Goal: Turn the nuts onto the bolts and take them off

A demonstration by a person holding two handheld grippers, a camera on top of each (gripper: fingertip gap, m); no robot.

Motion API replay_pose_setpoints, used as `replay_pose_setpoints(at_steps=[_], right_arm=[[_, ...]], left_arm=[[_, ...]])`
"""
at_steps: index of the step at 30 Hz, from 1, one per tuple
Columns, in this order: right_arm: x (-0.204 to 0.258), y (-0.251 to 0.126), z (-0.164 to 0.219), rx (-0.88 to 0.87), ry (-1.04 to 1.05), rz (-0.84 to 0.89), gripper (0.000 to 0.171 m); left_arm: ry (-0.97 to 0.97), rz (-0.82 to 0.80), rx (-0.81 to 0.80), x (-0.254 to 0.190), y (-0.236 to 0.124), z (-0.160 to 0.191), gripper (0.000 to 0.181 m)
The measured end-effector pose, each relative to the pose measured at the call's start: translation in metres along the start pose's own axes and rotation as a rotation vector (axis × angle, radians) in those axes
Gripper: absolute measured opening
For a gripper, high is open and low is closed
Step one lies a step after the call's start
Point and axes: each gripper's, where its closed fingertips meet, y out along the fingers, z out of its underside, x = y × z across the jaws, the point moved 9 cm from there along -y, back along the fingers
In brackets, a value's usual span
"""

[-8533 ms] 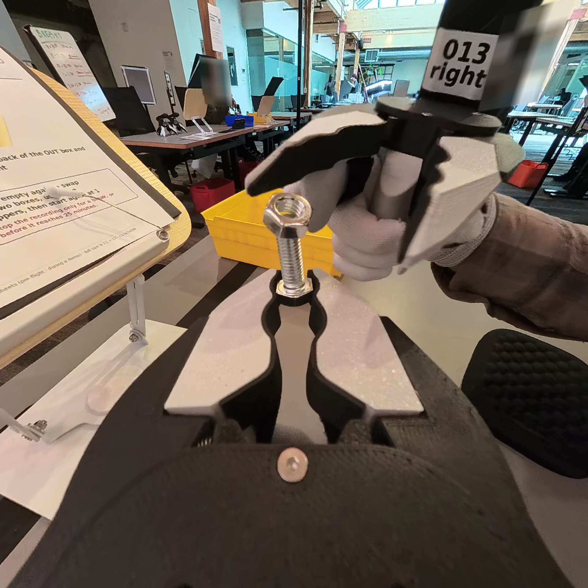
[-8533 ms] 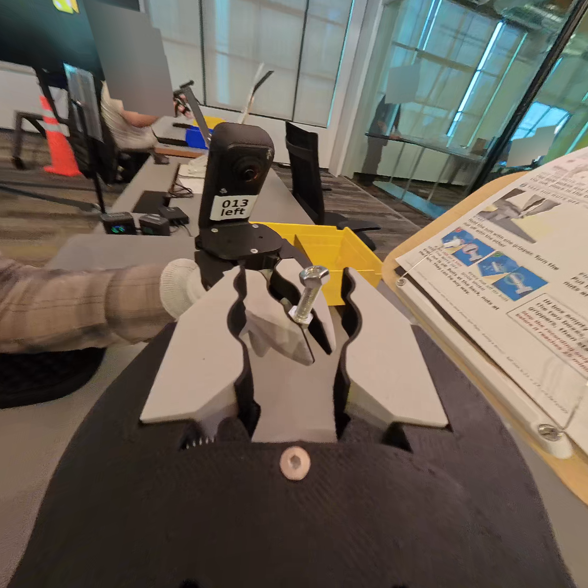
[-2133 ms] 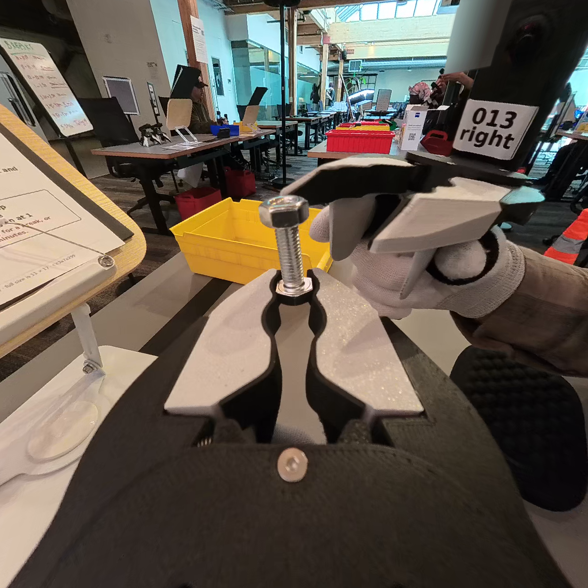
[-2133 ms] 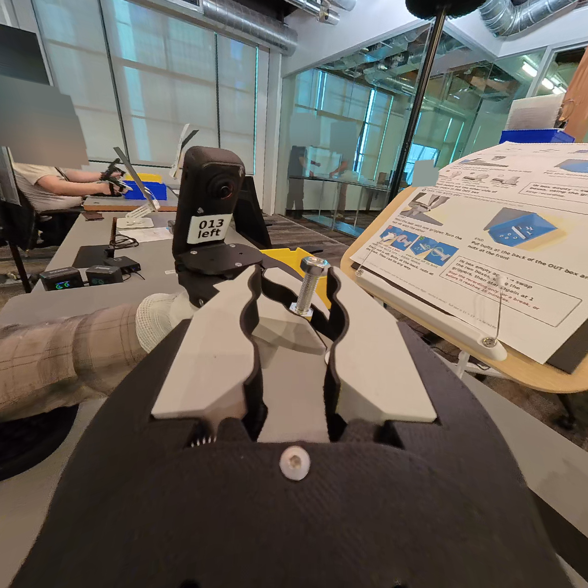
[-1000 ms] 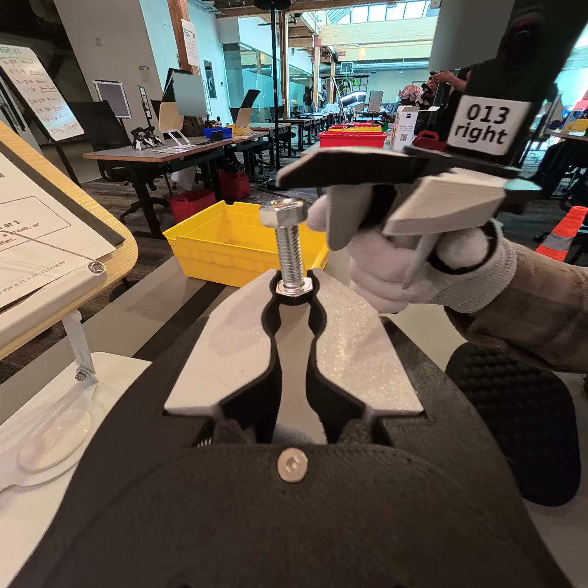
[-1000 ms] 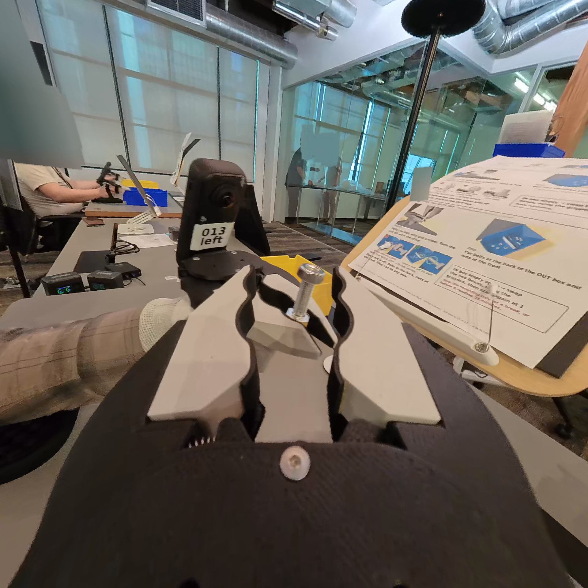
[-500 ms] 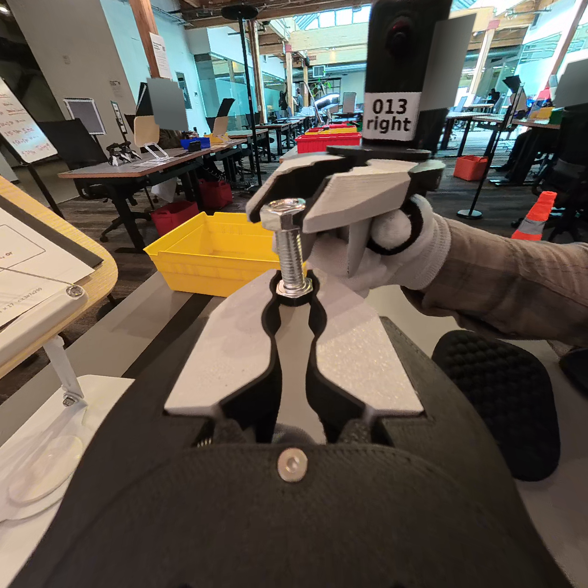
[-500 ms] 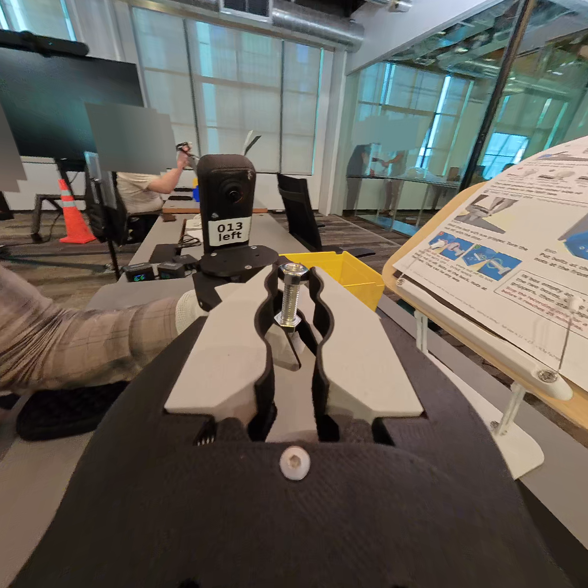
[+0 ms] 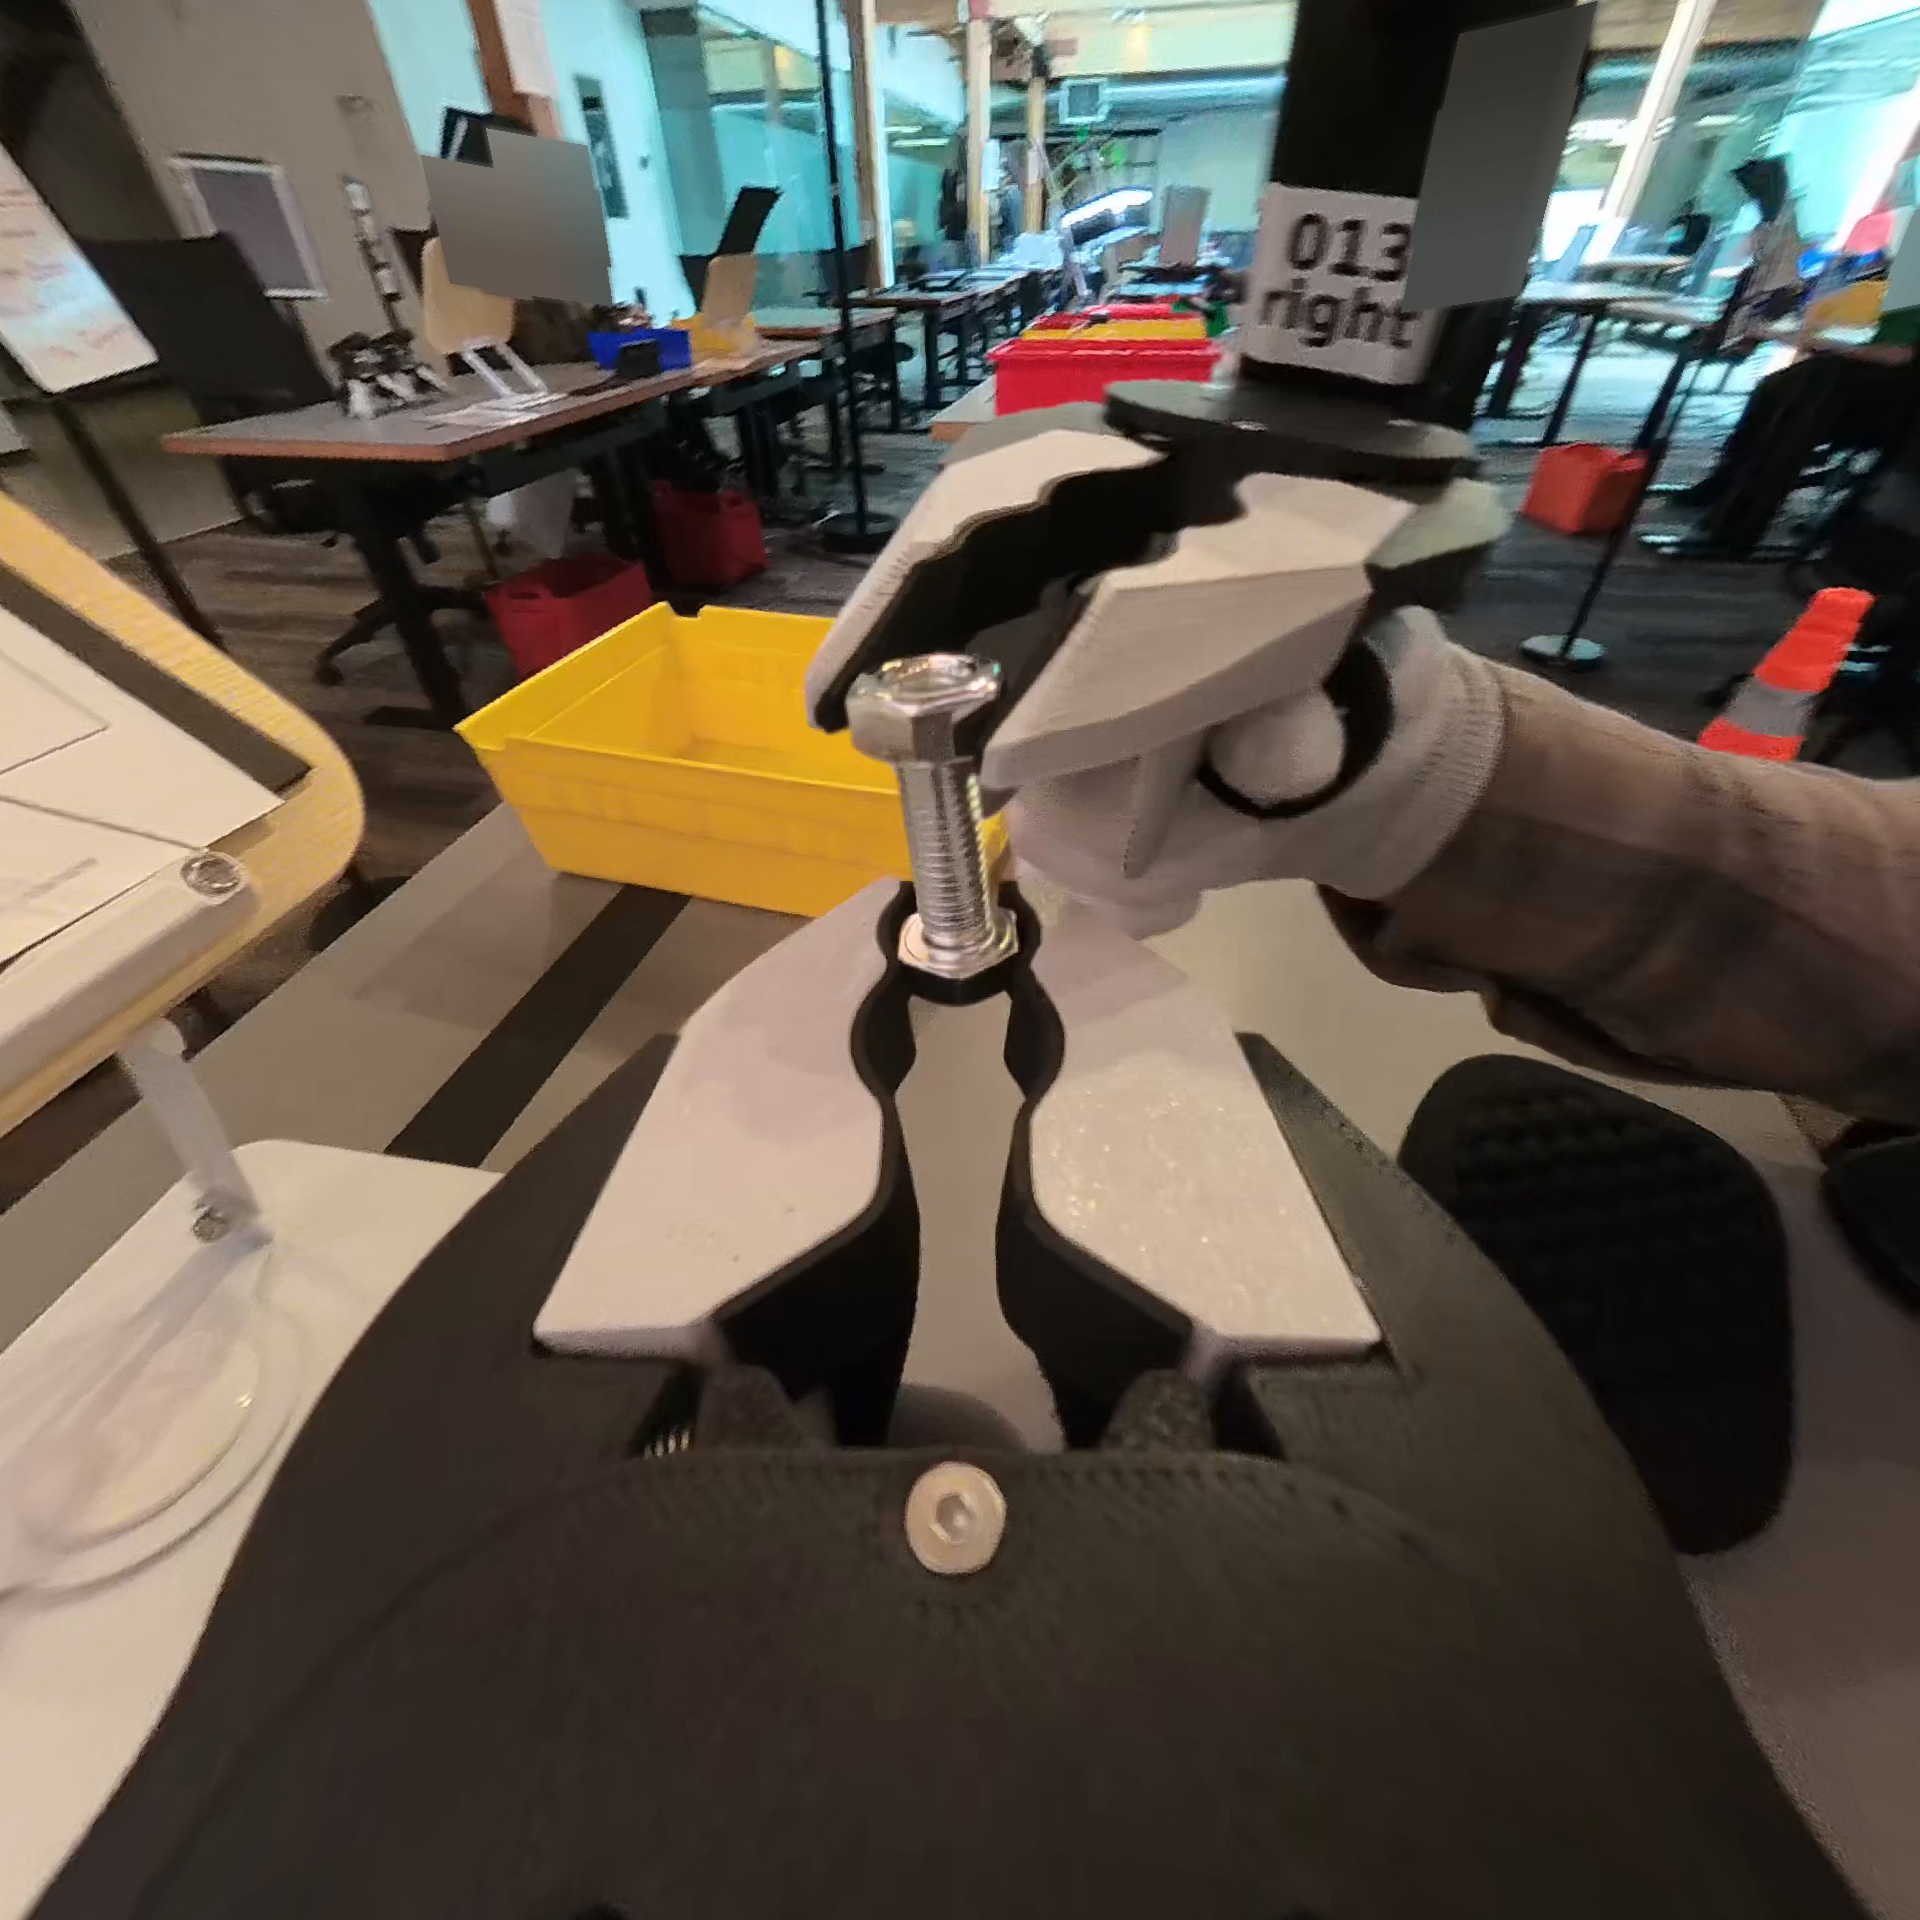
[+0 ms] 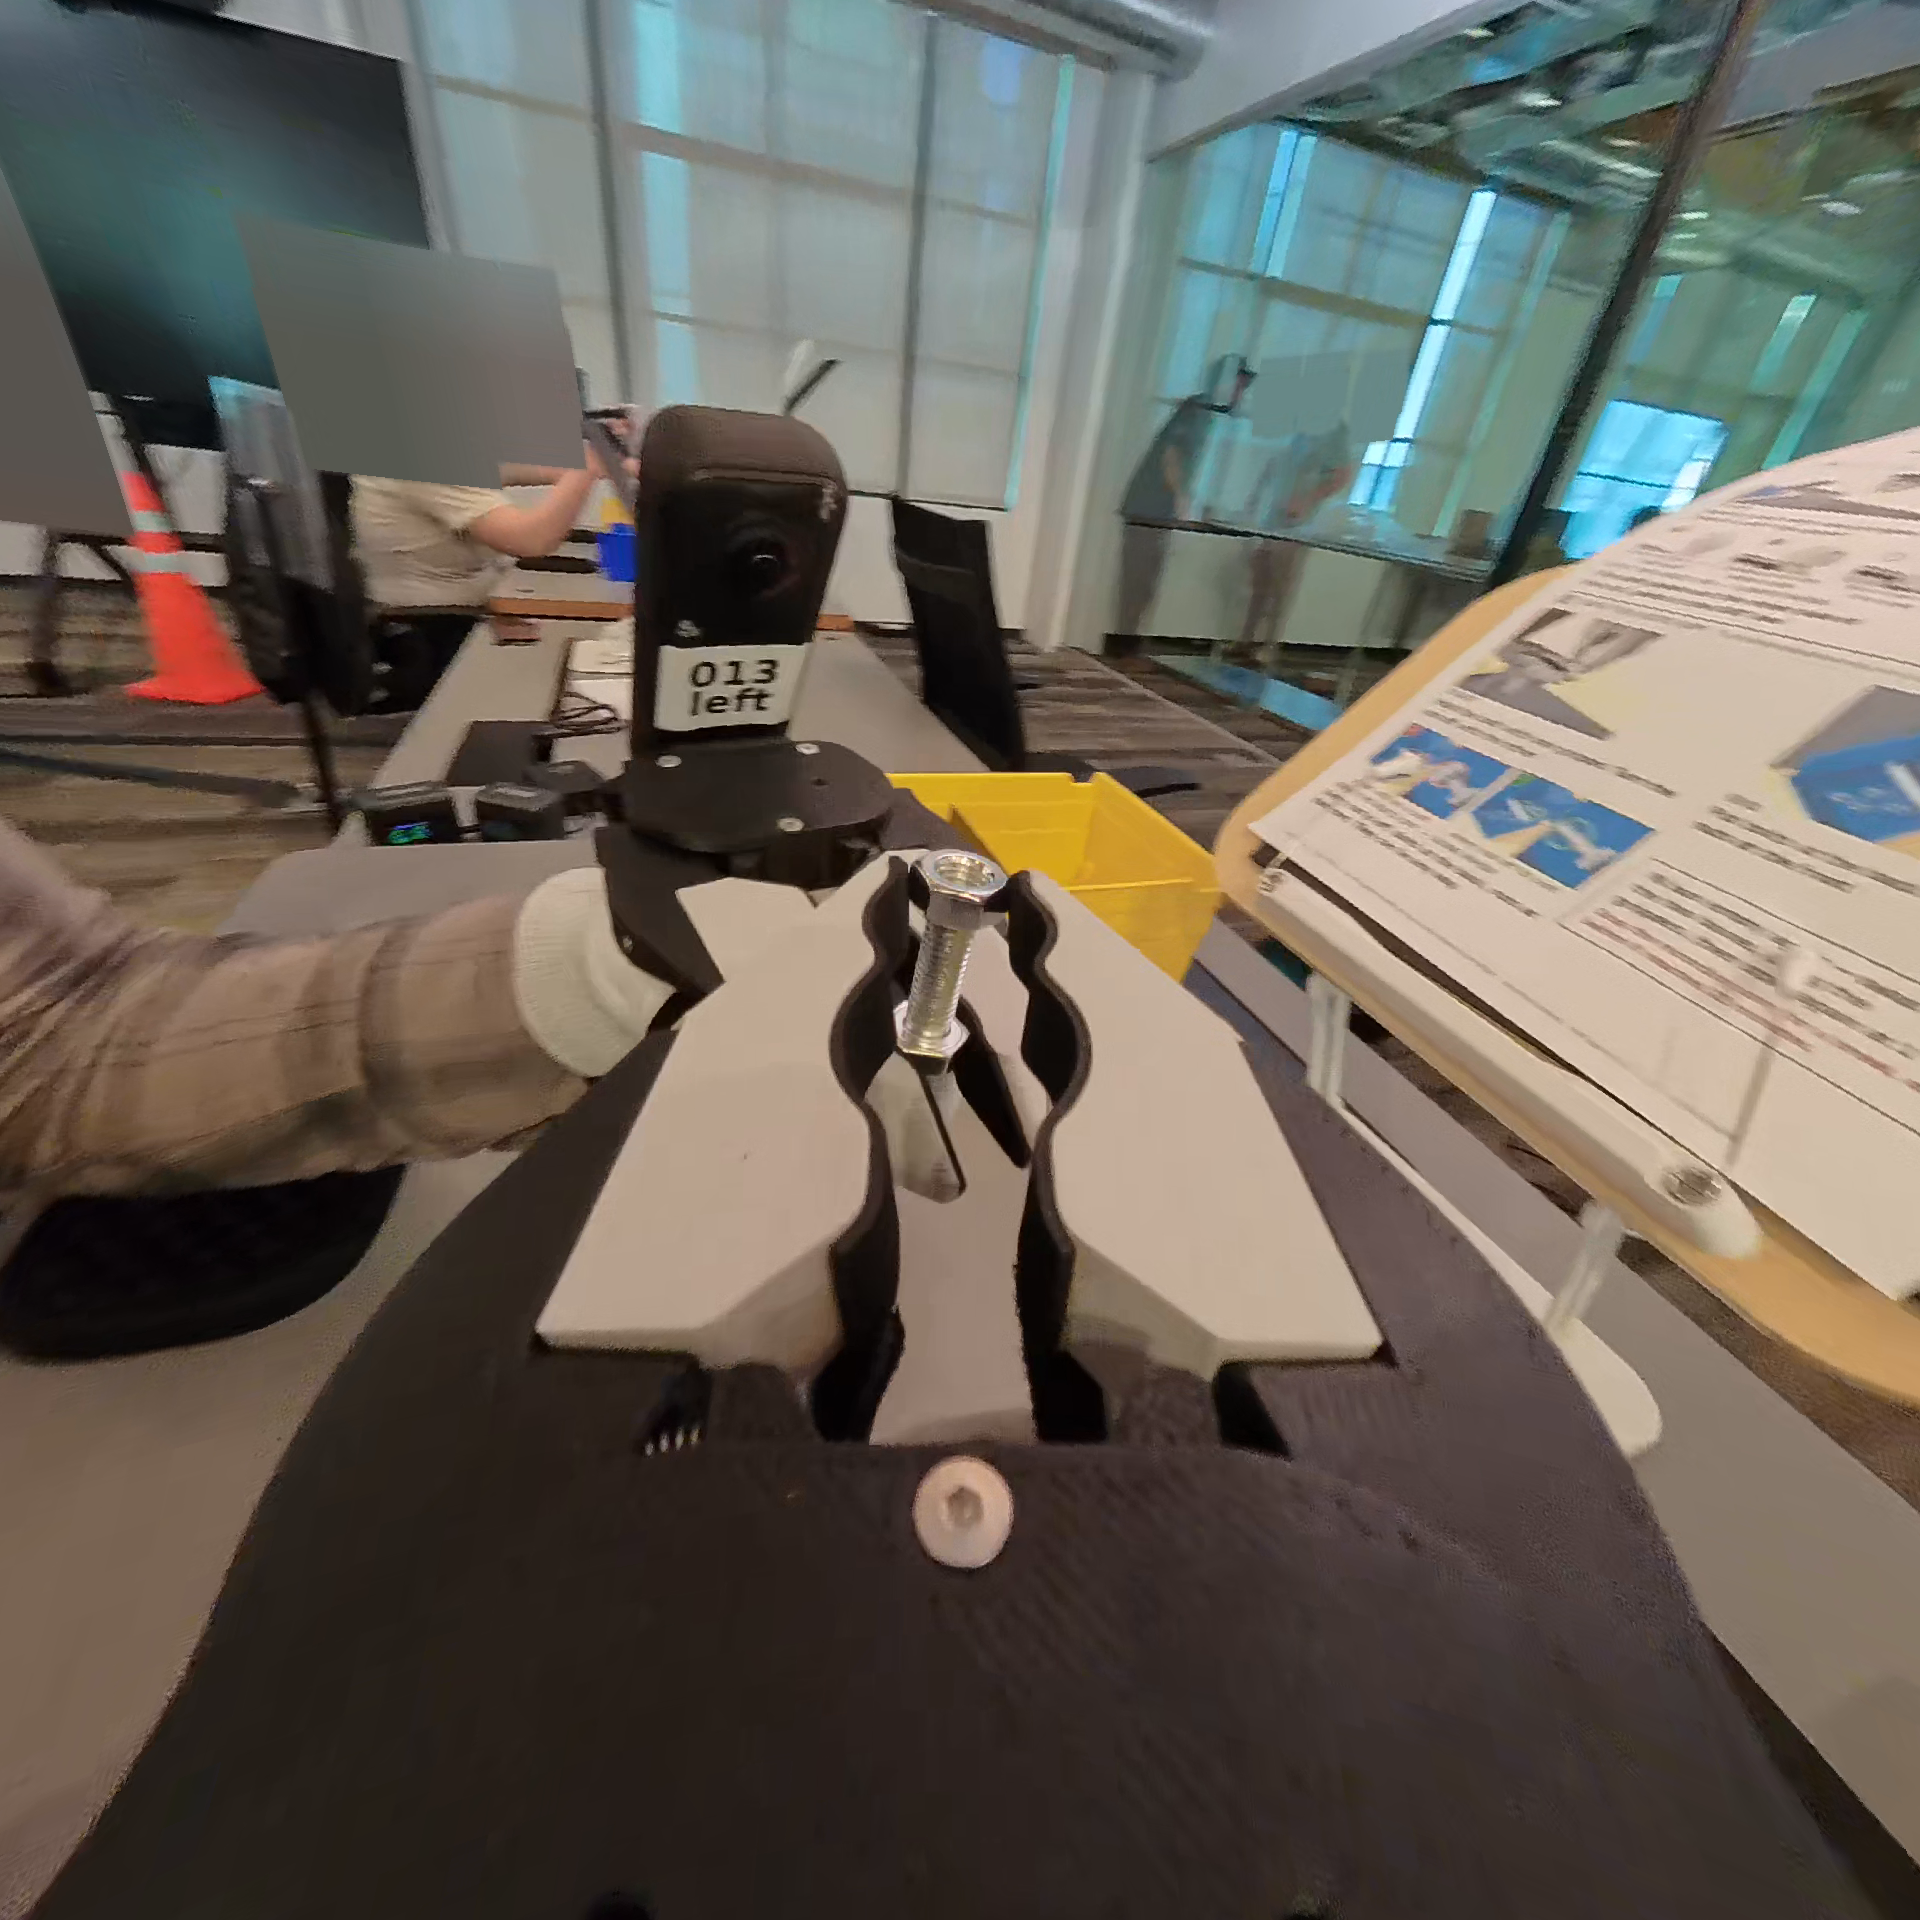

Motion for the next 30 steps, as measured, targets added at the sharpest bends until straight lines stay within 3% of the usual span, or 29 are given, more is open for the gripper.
replay_pose_setpoints(at_steps=[5,10,12,13,19,26,28,30], right_arm=[[0.008,0.001,0.008,0.014,-0.007,0.248,0.017],[0.019,0.004,0.010,0.042,-0.046,0.399,0.018],[0.019,0.003,0.011,0.061,-0.040,0.407,0.045],[0.018,0.002,0.011,0.046,-0.031,0.395,0.050],[0.024,-0.006,0.007,-0.006,0.030,0.259,0.048],[0.032,-0.011,0.007,0.012,0.040,0.282,0.044],[0.036,-0.013,0.006,-0.010,0.025,0.264,0.035],[0.033,-0.015,0.005,-0.025,0.043,0.282,0.044]], left_arm=[[0.011,-0.106,0.035,0.003,0.009,0.004,0.015],[-0.008,-0.101,0.029,0.003,0.013,0.007,0.014],[-0.003,-0.095,0.030,0.002,0.012,0.006,0.014],[0.001,-0.092,0.029,0.001,0.012,0.006,0.014],[-0.007,-0.087,0.025,0.002,0.011,0.005,0.014],[-0.017,-0.078,0.029,0.002,0.013,0.007,0.014],[-0.020,-0.075,0.026,0.002,0.013,0.007,0.014],[-0.018,-0.075,0.027,0.001,0.013,0.007,0.014]])
